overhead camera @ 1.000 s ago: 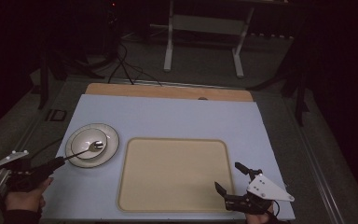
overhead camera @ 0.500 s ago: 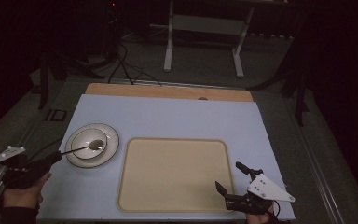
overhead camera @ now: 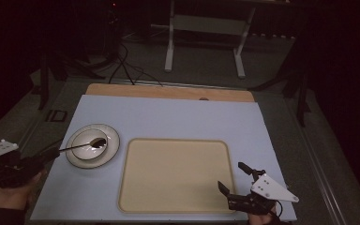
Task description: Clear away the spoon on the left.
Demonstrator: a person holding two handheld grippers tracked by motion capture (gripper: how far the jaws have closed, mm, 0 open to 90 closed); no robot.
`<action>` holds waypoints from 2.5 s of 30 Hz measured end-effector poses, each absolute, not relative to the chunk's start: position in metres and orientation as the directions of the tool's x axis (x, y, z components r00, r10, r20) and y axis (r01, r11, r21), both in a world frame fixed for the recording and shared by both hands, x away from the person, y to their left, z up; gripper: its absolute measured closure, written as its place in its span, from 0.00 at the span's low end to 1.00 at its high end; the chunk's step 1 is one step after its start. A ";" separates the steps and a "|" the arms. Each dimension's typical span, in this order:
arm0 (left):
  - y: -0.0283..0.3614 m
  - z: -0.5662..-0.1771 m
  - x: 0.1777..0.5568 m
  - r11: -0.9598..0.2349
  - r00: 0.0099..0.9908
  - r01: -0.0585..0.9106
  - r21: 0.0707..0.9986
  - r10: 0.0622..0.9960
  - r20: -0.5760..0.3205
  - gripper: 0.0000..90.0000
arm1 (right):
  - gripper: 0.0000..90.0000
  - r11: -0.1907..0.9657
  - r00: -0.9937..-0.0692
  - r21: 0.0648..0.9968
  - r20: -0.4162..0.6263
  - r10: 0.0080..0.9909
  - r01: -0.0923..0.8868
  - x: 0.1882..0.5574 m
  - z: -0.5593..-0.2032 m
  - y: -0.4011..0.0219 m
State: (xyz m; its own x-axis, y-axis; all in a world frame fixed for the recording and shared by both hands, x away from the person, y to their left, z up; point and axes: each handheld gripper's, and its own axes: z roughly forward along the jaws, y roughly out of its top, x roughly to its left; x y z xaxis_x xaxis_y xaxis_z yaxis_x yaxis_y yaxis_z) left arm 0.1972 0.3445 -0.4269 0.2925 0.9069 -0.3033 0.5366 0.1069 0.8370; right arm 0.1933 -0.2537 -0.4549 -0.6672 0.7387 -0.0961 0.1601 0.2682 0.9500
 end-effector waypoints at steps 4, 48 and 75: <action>0.343 -0.417 0.197 0.068 0.334 0.527 0.847 0.900 -0.280 1.00 | 0.13 0.253 -0.666 0.955 -0.087 0.741 0.156 0.193 -0.454 -0.256; 0.225 -0.360 0.241 -0.445 0.773 0.486 0.752 0.620 -0.133 0.99 | 0.13 0.258 -0.659 0.953 -0.093 0.746 0.158 0.193 -0.455 -0.256; 0.171 -0.392 0.245 -0.650 0.852 0.501 0.572 0.485 -0.196 0.99 | 0.13 0.261 -0.658 0.950 -0.088 0.748 0.169 0.193 -0.455 -0.256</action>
